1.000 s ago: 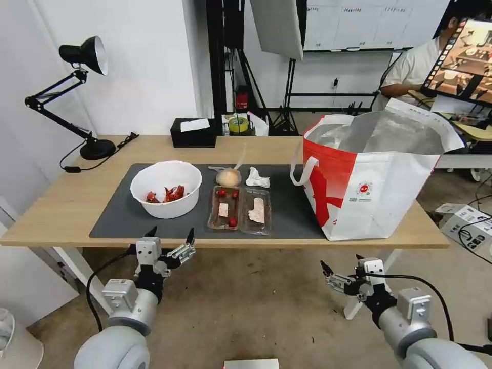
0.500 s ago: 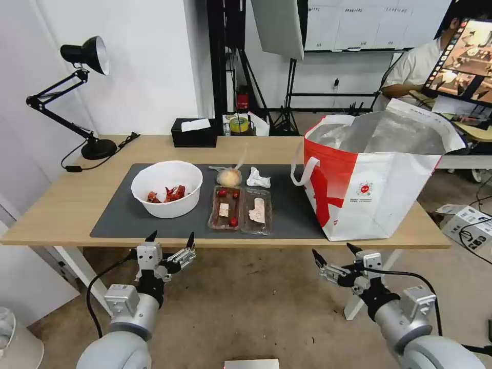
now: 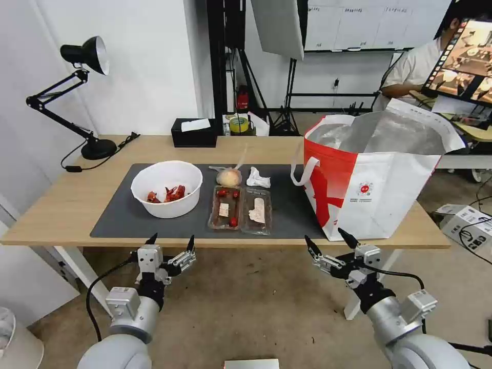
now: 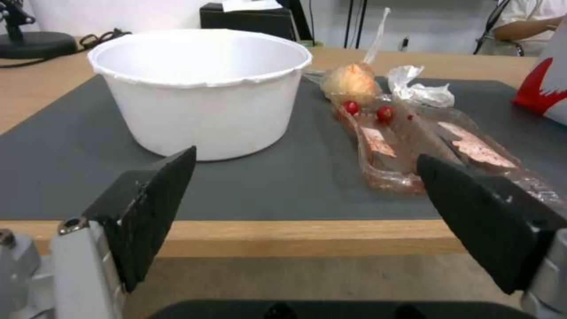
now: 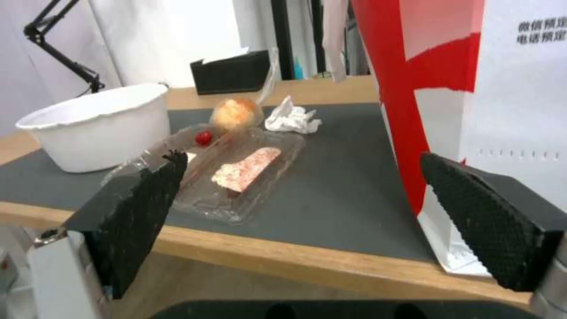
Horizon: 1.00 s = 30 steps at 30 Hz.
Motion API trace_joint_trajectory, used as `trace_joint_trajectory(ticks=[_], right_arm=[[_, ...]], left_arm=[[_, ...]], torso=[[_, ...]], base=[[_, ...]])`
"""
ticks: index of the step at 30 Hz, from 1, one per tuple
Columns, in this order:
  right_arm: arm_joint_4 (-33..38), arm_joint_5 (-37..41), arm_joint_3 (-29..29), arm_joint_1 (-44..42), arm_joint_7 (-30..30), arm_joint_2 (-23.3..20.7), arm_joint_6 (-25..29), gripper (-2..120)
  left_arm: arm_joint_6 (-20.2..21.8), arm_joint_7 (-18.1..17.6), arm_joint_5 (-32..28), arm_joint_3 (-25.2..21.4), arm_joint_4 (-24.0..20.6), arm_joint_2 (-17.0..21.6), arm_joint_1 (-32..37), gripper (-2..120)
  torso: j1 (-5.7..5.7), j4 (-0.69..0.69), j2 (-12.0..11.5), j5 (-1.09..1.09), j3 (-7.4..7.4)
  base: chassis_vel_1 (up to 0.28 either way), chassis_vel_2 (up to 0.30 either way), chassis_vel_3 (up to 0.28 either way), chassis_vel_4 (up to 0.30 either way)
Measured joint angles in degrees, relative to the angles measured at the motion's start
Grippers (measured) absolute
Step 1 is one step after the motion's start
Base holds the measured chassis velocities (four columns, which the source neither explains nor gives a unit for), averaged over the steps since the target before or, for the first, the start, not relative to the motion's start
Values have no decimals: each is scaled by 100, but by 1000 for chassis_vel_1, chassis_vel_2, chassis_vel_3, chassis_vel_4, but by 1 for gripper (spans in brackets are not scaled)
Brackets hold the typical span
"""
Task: Pick up the trash from the table and place it into the takeout bag.
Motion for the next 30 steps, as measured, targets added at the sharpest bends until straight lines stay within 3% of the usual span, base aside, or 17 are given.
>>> trace_joint_trajectory(ticks=[5,9,11,13,15,17,19,21,22,23,30], right_arm=[[-30,211,-89,45,174,10,-24,100],[19,1083,-170,132,502,17,-181,100],[171,2307,-202,250,873,8,-383,100],[193,2515,-204,272,934,4,-413,100],[305,3786,-207,419,1354,-30,-534,100],[314,3943,-206,439,1403,-33,-539,100],[371,5299,-179,591,1808,-30,-545,100],[382,5664,-171,642,1917,-16,-529,100],[380,6451,-177,798,2130,64,-391,100],[337,6727,-221,887,2186,124,-299,100],[73,6984,-544,1164,2403,349,-109,100]], left_arm=[[-4,1,1,-12,2,15,1,100],[-21,15,-7,-38,2,60,2,100],[-22,24,-23,-72,3,109,-1,100],[-22,26,-27,-80,4,119,-2,100],[-23,33,-42,-111,15,162,-6,100],[-23,33,-42,-114,17,165,-7,100],[-25,33,-43,-124,30,173,-7,100],[-25,33,-43,-123,31,173,-4,100],[-25,20,-43,-124,48,171,2,100],[-25,13,-42,-141,68,176,13,100],[-24,4,-45,-240,105,241,67,100]], torso=[[0,0,0,0,0],[0,0,0,0,0],[0,0,0,0,0],[0,0,0,0,0],[0,0,0,0,0],[0,0,0,0,0],[0,0,0,-1,0],[0,0,0,0,0],[0,0,0,0,0],[0,0,0,-1,0],[0,0,0,0,0]], base=[[0,0,0,0],[0,0,0,0],[0,0,0,0],[0,0,0,0],[0,0,0,0],[0,0,0,0],[0,0,0,0],[0,0,0,0],[0,0,0,0],[0,0,0,0],[0,0,0,0]])
